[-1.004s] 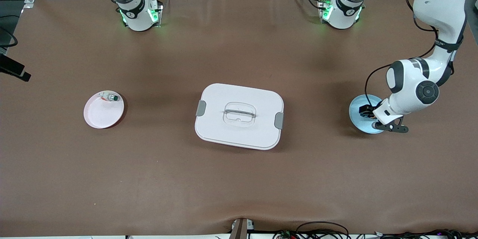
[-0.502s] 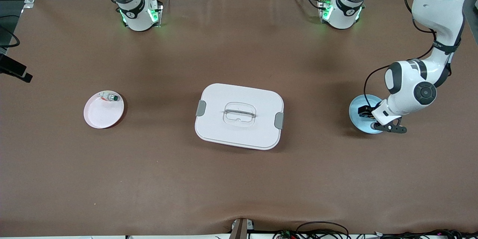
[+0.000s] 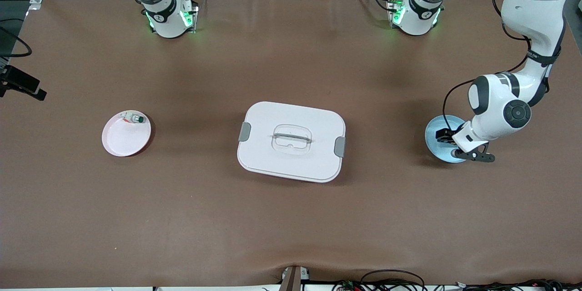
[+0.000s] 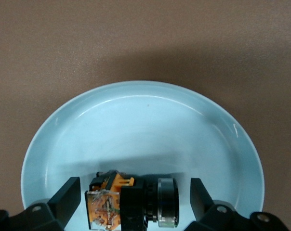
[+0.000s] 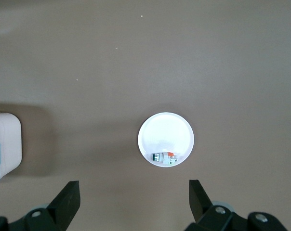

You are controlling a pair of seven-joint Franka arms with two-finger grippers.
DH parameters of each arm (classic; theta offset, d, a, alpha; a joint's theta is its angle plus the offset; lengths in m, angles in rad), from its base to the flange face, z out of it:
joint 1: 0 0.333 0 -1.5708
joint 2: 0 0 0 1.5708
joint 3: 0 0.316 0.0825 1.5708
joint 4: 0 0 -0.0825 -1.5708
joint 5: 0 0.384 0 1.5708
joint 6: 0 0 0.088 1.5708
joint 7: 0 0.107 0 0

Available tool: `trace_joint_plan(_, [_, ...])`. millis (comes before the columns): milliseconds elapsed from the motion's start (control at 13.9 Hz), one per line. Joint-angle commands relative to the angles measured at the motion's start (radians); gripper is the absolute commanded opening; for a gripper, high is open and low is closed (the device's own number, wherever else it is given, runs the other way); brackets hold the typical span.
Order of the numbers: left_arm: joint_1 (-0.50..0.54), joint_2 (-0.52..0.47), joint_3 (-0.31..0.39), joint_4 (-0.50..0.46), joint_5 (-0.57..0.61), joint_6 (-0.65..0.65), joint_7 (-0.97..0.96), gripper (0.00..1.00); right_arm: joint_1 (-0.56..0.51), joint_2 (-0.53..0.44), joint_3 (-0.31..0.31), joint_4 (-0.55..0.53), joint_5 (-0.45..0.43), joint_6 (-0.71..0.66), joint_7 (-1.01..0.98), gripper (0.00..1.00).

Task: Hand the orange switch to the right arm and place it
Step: 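Lower the left gripper and close it on the orange switch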

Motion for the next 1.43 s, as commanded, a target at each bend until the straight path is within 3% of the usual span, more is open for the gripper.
trace_joint_plan(0, [0.004,0.001,-0.002,-0.002,0.008,0.016,-0.010,1.00,0.001,-0.030,0.002,-0.026,0.007,0.010,0.006,1.00])
trace_joint_plan(287, [0.002,0.001,-0.003,-0.005,0.008,0.016,-0.012,1.00,-0.001,-0.031,0.002,-0.026,0.007,0.013,0.006,1.00])
trace_joint_plan(717, [0.004,0.004,-0.003,-0.004,0.006,0.016,-0.015,0.41,-0.006,-0.040,0.001,-0.028,0.061,-0.019,0.010,1.00])
trace_joint_plan(861, [0.005,0.002,-0.003,-0.004,0.006,0.016,-0.015,0.26,-0.006,-0.045,0.001,-0.026,0.063,-0.025,0.010,1.00])
trace_joint_plan(1004, [0.007,0.002,-0.003,-0.004,0.006,0.016,-0.015,0.19,-0.006,-0.045,-0.001,-0.026,0.063,-0.025,0.008,1.00])
trace_joint_plan(1363, [0.007,-0.010,-0.003,-0.004,0.006,0.011,-0.027,0.18,-0.007,-0.045,-0.003,-0.026,0.063,-0.024,0.008,1.00])
